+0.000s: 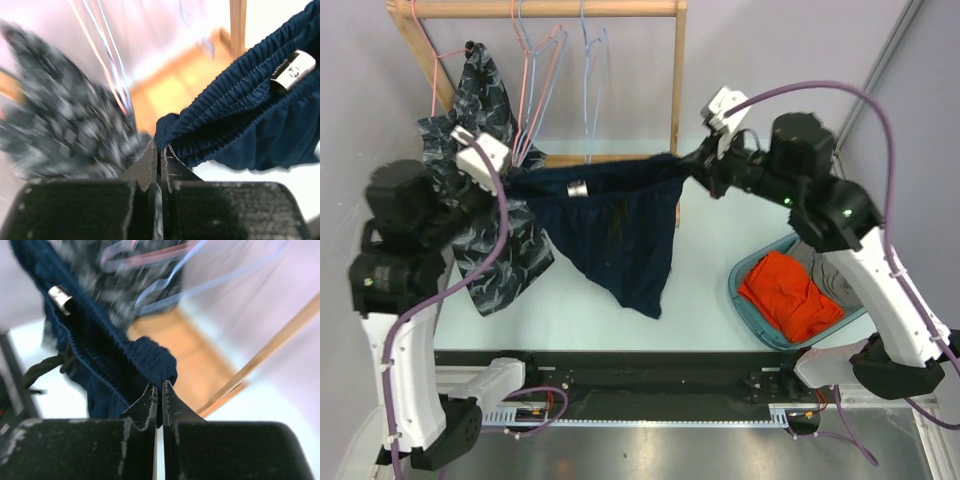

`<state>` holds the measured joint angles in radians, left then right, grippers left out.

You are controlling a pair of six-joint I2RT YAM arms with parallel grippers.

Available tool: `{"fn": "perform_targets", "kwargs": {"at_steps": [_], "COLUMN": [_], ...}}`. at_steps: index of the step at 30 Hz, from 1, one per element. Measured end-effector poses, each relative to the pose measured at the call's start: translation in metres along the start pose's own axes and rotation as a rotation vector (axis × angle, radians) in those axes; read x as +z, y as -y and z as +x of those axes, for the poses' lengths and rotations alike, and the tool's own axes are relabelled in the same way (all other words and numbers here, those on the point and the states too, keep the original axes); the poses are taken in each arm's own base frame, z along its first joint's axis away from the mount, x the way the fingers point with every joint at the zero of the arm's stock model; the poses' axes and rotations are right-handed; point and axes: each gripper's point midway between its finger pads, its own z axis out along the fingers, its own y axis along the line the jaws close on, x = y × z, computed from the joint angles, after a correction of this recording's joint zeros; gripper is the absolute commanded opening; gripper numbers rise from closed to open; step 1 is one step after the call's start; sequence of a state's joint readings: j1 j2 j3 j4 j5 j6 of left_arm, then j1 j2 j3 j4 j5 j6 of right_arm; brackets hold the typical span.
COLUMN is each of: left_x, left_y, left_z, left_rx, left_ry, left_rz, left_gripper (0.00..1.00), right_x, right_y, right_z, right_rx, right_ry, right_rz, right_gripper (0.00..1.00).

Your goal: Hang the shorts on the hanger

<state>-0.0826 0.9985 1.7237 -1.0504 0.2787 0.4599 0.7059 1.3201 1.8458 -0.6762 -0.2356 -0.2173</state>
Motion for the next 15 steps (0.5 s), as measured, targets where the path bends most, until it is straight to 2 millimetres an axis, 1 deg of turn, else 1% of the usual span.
{"fn": "perform_targets", "kwargs": {"at_steps": [1, 3, 5, 7, 9, 11, 15], "left_x": [-0.01, -0.023, -0.037, -0.049, -0.056, -0.064, -0.077], "left_y": [-0.005, -0.011, -0.013, -0.013, -0.011, -0.006, 0.006], "left_z": [-0.02, -0.047, -0.065, -0.076, -0.077, -0.073, -0.064], "left_rx": [0.007, 0.024, 0.035, 0.045, 0.051, 0.052, 0.063], "left_ry": [0.043, 0.109, 0.151, 0.18, 0.183, 0.177, 0.161], "left_rz": [-0.012, -0.028, -0.038, -0.043, -0.042, -0.034, -0.004], "left_gripper": [0.0, 0.0, 0.0, 0.0, 0.0, 0.0, 0.0], "right_x": [-0.006, -0.016, -0.026, -0.032, -0.037, -0.039, -0.04], "right_y": [0.006, 0.013, 0.014, 0.01, 0.005, 0.001, -0.005], "right_z": [-0.015, -0.045, -0.068, -0.081, -0.084, -0.08, -0.063], "right_rx": [-0.026, -0.076, -0.123, -0.162, -0.184, -0.195, -0.177], "right_ry": [0.027, 0.089, 0.13, 0.154, 0.152, 0.134, 0.072], "right_rz": [0.024, 0.06, 0.072, 0.071, 0.063, 0.05, 0.02], "right_gripper": [0.0, 0.0, 0.0, 0.0, 0.0, 0.0, 0.0]}}
